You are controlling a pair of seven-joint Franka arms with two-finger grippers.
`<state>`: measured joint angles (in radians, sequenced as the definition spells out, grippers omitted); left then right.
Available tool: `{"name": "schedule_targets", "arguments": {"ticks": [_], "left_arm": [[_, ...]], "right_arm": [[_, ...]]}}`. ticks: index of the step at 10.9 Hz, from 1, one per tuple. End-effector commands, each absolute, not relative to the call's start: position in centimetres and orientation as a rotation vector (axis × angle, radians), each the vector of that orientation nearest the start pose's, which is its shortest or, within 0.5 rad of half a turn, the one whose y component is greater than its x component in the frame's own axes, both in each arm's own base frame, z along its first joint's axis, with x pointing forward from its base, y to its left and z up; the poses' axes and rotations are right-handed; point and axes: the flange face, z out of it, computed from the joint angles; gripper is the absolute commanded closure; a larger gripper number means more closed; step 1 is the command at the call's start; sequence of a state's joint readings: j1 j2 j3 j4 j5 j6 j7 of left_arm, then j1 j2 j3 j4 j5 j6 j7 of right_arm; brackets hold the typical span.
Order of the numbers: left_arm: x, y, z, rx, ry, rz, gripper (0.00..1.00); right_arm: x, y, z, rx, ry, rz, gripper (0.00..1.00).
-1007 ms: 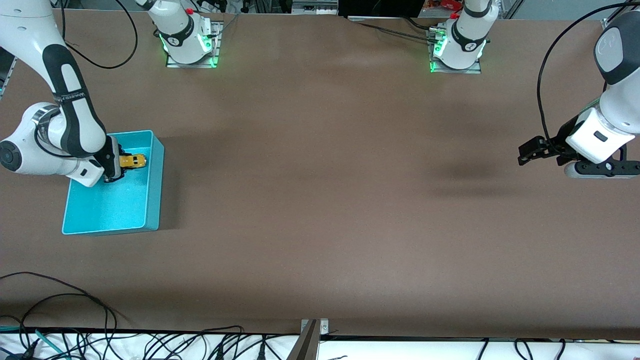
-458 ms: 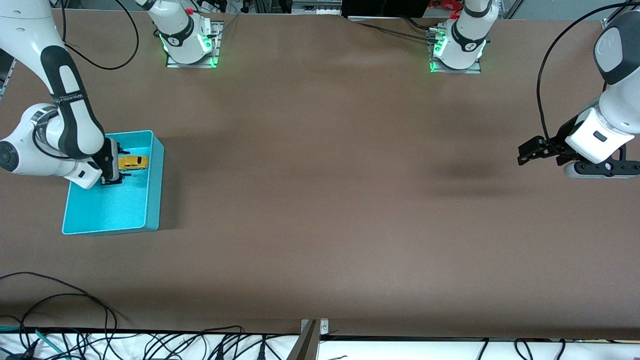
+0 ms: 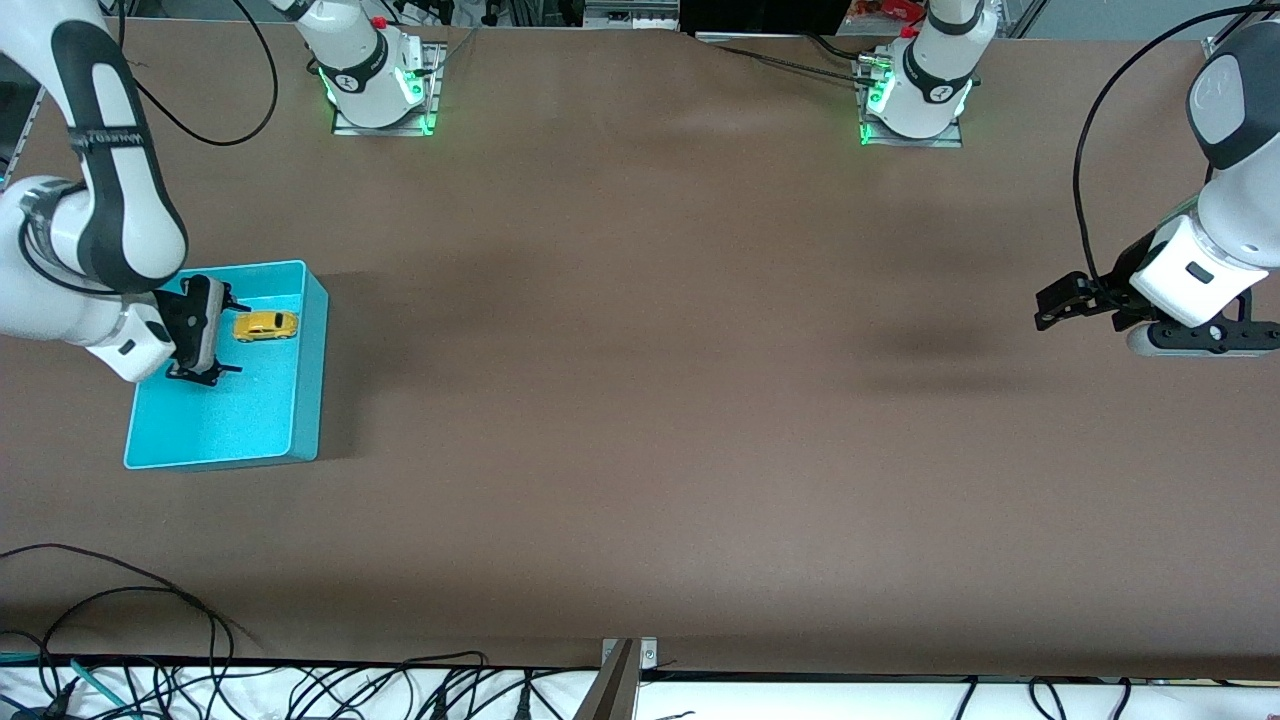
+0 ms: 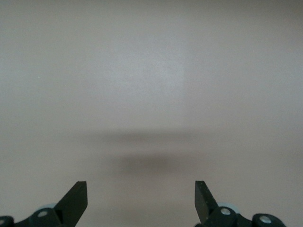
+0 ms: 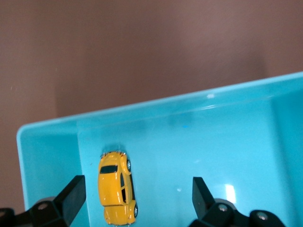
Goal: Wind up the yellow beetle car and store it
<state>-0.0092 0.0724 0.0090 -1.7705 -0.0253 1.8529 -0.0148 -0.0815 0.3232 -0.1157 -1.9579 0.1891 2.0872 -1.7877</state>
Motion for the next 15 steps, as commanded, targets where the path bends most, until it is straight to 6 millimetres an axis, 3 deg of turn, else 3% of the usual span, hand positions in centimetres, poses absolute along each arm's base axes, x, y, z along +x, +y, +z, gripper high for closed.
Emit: {"name": "schedule_targets", "arguments": {"ticks": [1,6,8,11,15], "left_arm": [[58.5,-0.1,51.6,-3.152,-0.009,-0.012,0.00],[58.6,-0.1,51.2,-3.152,-0.007,-0.002,0.00],[58.7,-0.1,51.1,-3.152,-0.007,0.000,0.00],[58.7,-0.1,51.1,-3.152,-0.007,0.000,0.00],[58.7,0.1,51.1,-3.151,-0.009,0.000,0.00]], "right_arm": [[57.2,-7.5,36.3,-2.394,-1.672,-0.056,0.00],[54.7,0.4,45.0,-2.785,-0.983,-0.042,0.00],[53.8,3.6,47.1,-2.886,-0.700,-0.012,0.00],[53.9,7.2,49.8,-3.016,-0.537,-0.046,0.00],[52.7,8.7,55.4,-3.113,-0.456,-0.041,0.00]]}}
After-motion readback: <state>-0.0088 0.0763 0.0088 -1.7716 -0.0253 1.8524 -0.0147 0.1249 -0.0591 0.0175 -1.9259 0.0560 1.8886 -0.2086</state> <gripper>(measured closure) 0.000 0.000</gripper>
